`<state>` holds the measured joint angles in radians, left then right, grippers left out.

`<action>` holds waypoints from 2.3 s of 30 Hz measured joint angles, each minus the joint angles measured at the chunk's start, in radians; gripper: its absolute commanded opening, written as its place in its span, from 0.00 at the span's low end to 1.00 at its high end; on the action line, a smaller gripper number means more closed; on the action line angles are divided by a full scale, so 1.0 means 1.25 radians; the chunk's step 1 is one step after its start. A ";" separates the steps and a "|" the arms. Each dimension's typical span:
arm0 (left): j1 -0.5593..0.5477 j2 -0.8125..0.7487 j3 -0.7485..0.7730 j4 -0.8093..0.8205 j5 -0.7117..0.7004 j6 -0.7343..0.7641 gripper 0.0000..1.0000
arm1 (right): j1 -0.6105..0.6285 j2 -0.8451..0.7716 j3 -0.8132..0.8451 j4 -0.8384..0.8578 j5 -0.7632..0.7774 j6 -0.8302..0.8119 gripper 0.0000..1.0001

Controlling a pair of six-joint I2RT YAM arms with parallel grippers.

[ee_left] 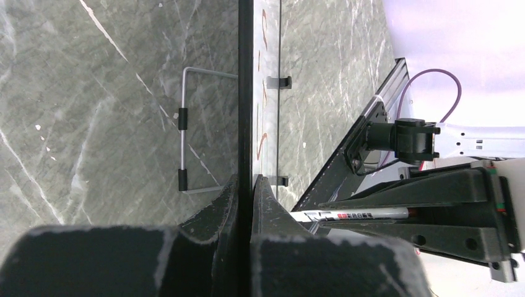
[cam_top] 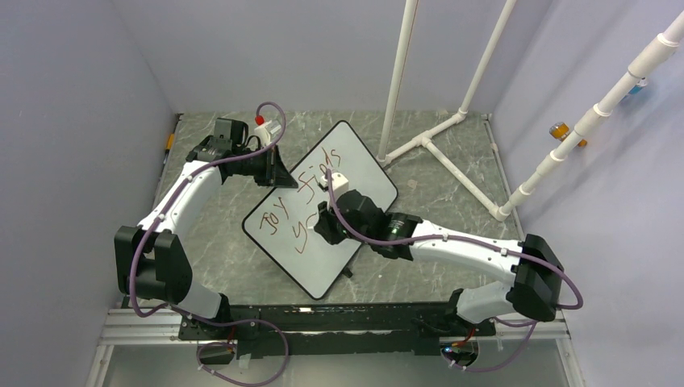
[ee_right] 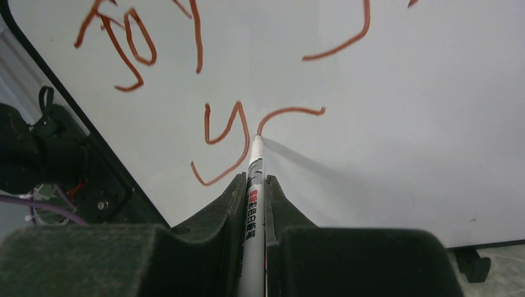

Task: Write a sentence on the whiteboard

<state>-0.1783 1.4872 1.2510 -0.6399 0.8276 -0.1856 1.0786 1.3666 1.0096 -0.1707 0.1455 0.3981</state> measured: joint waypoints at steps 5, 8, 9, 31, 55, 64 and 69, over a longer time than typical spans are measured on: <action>0.000 0.000 0.000 0.000 -0.001 0.000 0.00 | 0.008 -0.037 -0.068 -0.002 0.004 0.015 0.00; 0.000 0.000 0.000 0.001 -0.001 0.000 0.00 | 0.007 -0.046 -0.078 -0.016 0.026 0.020 0.00; 0.000 0.000 0.000 0.001 -0.001 0.000 0.00 | 0.004 -0.046 -0.078 -0.020 0.033 0.020 0.00; 0.000 0.000 0.000 0.003 0.001 -0.002 0.00 | -0.047 0.016 0.056 -0.057 0.015 -0.038 0.00; 0.000 0.000 0.000 0.002 -0.001 -0.003 0.00 | -0.164 0.006 0.028 -0.030 -0.042 -0.026 0.00; 0.000 0.000 0.000 0.001 -0.003 -0.002 0.00 | -0.165 -0.017 -0.020 0.005 -0.059 -0.021 0.00; 0.000 0.000 0.000 0.000 -0.003 -0.002 0.00 | -0.165 -0.046 -0.068 -0.002 -0.065 -0.011 0.00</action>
<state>-0.1783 1.4872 1.2510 -0.6395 0.8238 -0.1886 0.8719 1.3090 0.9249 -0.1730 0.0639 0.3840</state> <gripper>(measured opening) 0.087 0.138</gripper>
